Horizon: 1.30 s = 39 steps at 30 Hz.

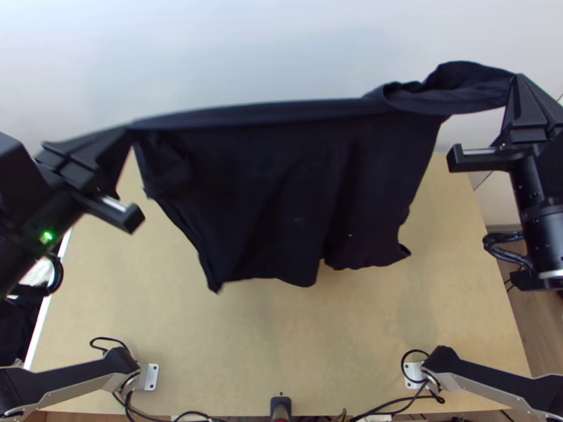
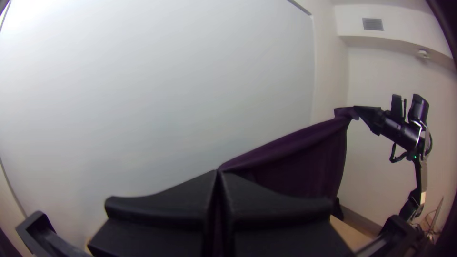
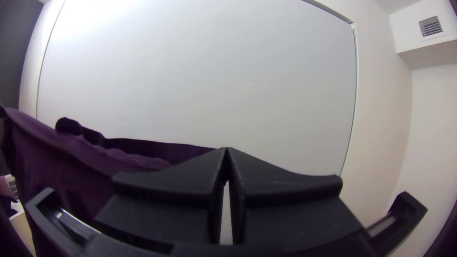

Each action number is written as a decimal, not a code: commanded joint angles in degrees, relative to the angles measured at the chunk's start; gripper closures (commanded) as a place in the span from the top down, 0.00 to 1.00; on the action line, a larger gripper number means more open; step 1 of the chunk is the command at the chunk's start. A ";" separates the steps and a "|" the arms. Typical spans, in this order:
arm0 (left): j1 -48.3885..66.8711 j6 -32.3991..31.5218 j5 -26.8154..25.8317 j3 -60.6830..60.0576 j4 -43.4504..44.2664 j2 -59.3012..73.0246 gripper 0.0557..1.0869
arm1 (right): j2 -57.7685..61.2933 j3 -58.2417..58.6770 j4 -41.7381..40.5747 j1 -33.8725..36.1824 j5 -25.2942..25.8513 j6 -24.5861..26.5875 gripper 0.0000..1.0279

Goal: Fold the t-shirt

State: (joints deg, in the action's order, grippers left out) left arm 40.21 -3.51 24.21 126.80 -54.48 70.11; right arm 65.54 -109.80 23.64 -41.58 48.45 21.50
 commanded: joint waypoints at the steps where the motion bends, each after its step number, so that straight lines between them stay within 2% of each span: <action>1: 6.11 -3.52 -0.65 -4.11 -6.17 -0.85 0.04 | -2.17 2.75 2.90 -2.10 0.25 -0.84 0.03; 7: 6.11 -6.51 -1.35 -10.61 -5.64 -1.46 0.04 | -2.52 5.21 14.95 -6.05 -0.63 -8.49 0.03; 14: 2.86 -9.94 -4.78 -12.98 -4.50 0.91 0.04 | -1.64 6.00 19.34 -9.22 -3.89 -11.74 0.03; 19: -7.60 -12.93 -9.44 -13.25 -3.18 4.51 0.04 | 0.38 5.74 23.12 -9.04 -8.63 -15.78 0.03; 20: -9.53 -14.07 -10.94 -13.51 -3.18 5.39 0.04 | 0.82 6.35 23.65 -7.64 -10.21 -16.49 0.03; 23: -14.01 -17.23 -14.19 -14.83 -2.65 7.59 0.04 | 2.23 8.99 23.82 0.89 -19.35 -19.47 0.03; 29: -19.20 -22.33 -21.39 -19.40 -2.12 12.34 0.04 | 6.80 13.65 21.63 12.49 -30.60 -27.30 0.03; 35: -20.52 -23.03 -24.38 -25.11 2.89 16.99 0.04 | 11.10 19.71 14.95 19.26 -36.76 -33.19 0.03; 39: -20.61 -23.30 -24.65 -26.78 6.49 21.65 0.04 | 15.76 20.24 14.42 21.54 -38.95 -36.88 0.03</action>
State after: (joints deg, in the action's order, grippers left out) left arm 21.32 -25.76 1.87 103.94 -52.58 85.45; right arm 75.26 -92.79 40.84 -26.02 14.81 -9.58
